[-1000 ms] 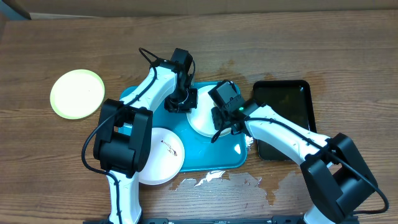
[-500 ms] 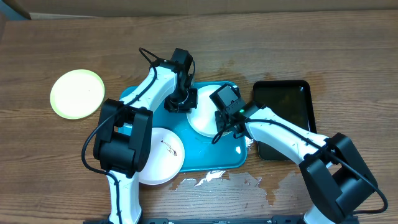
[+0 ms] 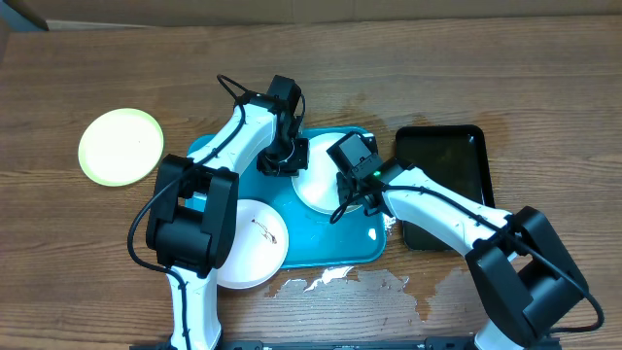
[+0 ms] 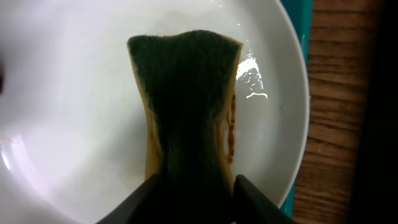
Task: Clean dirty plates on tray and stack at the side
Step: 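Scrub the white plate with the sponge while the left gripper holds it, then keep scrubbing the white plate's rim area with the right-held sponge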
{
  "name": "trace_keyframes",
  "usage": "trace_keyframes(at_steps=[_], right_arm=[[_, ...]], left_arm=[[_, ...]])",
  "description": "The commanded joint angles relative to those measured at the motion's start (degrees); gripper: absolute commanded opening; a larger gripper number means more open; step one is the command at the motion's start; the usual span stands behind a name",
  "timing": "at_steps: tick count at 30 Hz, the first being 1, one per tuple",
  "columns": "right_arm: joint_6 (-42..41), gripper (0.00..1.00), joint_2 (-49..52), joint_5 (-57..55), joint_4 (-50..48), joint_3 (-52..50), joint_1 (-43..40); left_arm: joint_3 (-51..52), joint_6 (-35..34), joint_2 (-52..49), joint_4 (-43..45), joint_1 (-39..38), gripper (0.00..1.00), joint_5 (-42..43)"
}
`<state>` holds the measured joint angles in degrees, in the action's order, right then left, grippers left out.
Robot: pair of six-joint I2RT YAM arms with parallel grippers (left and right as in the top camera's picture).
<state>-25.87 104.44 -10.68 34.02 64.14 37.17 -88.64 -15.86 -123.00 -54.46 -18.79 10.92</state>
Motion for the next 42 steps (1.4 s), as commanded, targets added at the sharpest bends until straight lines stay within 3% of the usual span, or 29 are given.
trace_keyframes(at_steps=[1,5,7,11,22,32,42], right_arm=[[-1.4,0.26,1.9,-0.2,0.8,-0.4,-0.1],[-1.4,0.07,2.3,-1.0,0.7,-0.4,-0.1],[-1.4,0.04,2.3,-3.4,0.8,-0.4,-0.2],[-0.9,0.04,2.3,-7.0,0.7,-0.4,-0.3],[0.6,0.04,2.3,-8.5,-2.5,-0.4,-2.0],[0.8,0.04,2.3,-0.5,-3.3,-0.4,-5.2],[2.1,0.04,2.4,0.1,-5.8,-0.4,-5.7]], left_arm=[[1.9,1.1,-3.3,-0.4,-0.7,0.09,-2.1],[1.9,1.1,-3.3,-0.1,-0.7,0.09,-2.1],[1.9,1.1,-3.3,-0.1,-0.7,0.09,-2.1],[1.9,1.1,-3.3,0.1,-0.7,0.04,-2.5],[1.9,1.6,-3.3,0.3,-0.7,0.04,-2.5],[1.9,1.6,-3.3,0.3,-0.7,0.04,-2.5],[1.9,1.7,-3.3,0.3,-0.7,0.04,-2.5]])
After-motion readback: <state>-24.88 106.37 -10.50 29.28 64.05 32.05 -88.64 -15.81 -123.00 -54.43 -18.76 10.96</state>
